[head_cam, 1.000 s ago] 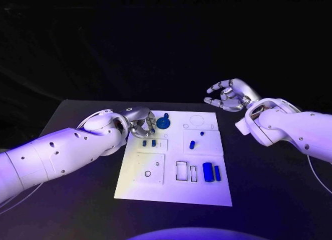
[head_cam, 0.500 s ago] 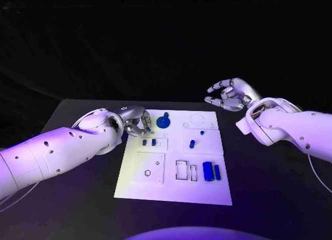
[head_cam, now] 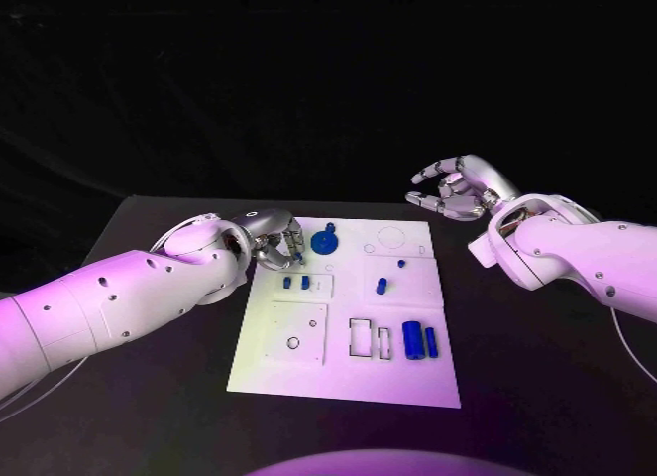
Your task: Assemble the parts on the task board
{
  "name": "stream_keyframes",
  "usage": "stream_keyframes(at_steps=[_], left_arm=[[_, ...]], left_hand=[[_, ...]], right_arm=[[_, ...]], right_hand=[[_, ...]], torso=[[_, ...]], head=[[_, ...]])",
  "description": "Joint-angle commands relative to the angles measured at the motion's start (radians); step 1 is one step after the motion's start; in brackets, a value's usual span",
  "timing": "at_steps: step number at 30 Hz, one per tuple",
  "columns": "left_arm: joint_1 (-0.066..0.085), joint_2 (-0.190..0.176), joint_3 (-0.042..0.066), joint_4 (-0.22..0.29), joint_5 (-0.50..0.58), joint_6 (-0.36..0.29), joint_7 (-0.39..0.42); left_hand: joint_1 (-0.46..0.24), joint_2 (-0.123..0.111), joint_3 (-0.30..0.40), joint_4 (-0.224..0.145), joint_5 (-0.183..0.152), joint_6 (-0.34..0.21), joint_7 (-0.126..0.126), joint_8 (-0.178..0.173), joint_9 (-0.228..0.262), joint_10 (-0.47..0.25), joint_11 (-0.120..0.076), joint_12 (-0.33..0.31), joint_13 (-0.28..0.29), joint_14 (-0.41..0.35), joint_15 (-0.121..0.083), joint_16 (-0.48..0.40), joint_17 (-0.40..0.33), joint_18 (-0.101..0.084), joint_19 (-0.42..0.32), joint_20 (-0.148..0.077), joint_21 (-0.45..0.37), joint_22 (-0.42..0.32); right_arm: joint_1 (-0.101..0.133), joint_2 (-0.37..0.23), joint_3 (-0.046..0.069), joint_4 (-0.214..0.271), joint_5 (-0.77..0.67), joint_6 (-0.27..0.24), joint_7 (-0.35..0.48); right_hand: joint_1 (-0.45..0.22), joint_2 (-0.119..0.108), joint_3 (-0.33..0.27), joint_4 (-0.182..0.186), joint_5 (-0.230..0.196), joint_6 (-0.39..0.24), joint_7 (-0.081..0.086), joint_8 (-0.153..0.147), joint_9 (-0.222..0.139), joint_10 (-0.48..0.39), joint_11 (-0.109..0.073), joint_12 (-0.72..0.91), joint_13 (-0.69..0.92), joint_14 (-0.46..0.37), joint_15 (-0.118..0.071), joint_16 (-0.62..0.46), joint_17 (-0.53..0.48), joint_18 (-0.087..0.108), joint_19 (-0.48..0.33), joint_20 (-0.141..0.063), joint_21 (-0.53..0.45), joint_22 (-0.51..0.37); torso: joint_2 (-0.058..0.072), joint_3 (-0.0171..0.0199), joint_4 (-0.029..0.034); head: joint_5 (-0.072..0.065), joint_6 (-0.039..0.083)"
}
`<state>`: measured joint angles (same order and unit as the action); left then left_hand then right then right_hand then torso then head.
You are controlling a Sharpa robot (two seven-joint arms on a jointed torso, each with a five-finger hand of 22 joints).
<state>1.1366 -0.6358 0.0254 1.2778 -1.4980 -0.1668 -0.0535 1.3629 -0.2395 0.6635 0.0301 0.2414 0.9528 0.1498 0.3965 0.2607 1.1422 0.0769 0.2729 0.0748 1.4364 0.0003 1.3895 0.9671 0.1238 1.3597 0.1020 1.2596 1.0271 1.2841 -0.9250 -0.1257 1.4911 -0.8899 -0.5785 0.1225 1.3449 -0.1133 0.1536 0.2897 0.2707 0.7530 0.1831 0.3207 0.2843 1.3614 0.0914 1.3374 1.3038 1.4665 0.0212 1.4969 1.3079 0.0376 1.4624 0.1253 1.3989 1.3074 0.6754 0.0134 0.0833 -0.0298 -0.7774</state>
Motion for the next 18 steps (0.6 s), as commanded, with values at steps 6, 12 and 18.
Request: stream_keyframes(at_steps=[6, 12, 18], left_arm=[[0.0, 0.014, 0.0, -0.009, 0.007, 0.041, -0.008], [0.0, 0.019, -0.001, -0.015, 0.006, 0.053, -0.011], [0.0, 0.024, -0.001, -0.021, 0.003, 0.055, -0.012]], left_hand=[[-0.009, -0.002, -0.004, -0.001, -0.003, 0.007, -0.002, -0.005, 0.0, 0.009, 0.002, -0.007, 0.001, 0.007, -0.001, 0.003, 0.0, -0.016, 0.005, 0.0, 0.004, 0.0], [-0.009, -0.002, -0.005, -0.001, -0.003, 0.007, -0.003, -0.005, 0.0, 0.009, 0.002, -0.008, 0.001, 0.006, -0.001, 0.002, -0.004, -0.016, 0.005, 0.0, 0.004, 0.0], [-0.009, -0.002, -0.005, -0.001, -0.003, 0.007, -0.003, -0.005, 0.0, 0.009, 0.002, -0.008, 0.001, 0.006, -0.001, 0.002, -0.004, -0.016, 0.005, 0.0, 0.004, 0.0]], right_arm=[[-0.001, 0.001, 0.0, 0.002, -0.008, 0.001, 0.007], [-0.001, 0.001, 0.0, 0.003, -0.008, 0.001, 0.007], [-0.001, 0.001, 0.0, 0.003, -0.008, 0.001, 0.007]], right_hand=[[-0.007, 0.006, 0.003, -0.003, 0.005, 0.004, -0.006, 0.006, -0.001, 0.0, -0.001, 0.004, 0.001, 0.062, -0.006, -0.004, 0.09, 0.007, 0.005, -0.005, -0.001, 0.152], [-0.007, 0.006, 0.003, -0.003, 0.005, 0.004, -0.006, 0.006, -0.001, 0.0, -0.001, 0.004, 0.001, 0.062, -0.006, -0.004, 0.09, 0.007, 0.005, -0.005, -0.001, 0.152], [-0.007, 0.006, 0.003, -0.003, 0.005, 0.004, -0.006, 0.006, -0.001, 0.0, -0.001, 0.004, 0.001, 0.062, -0.006, -0.004, 0.09, 0.007, 0.005, -0.005, -0.001, 0.152]], torso=[[0.001, -0.0007, -0.0003], [0.002, -0.0009, -0.0009], [0.002, -0.0015, -0.0001]], head=[[0.0, 0.001], [-0.001, 0.002], [-0.001, -0.001]])
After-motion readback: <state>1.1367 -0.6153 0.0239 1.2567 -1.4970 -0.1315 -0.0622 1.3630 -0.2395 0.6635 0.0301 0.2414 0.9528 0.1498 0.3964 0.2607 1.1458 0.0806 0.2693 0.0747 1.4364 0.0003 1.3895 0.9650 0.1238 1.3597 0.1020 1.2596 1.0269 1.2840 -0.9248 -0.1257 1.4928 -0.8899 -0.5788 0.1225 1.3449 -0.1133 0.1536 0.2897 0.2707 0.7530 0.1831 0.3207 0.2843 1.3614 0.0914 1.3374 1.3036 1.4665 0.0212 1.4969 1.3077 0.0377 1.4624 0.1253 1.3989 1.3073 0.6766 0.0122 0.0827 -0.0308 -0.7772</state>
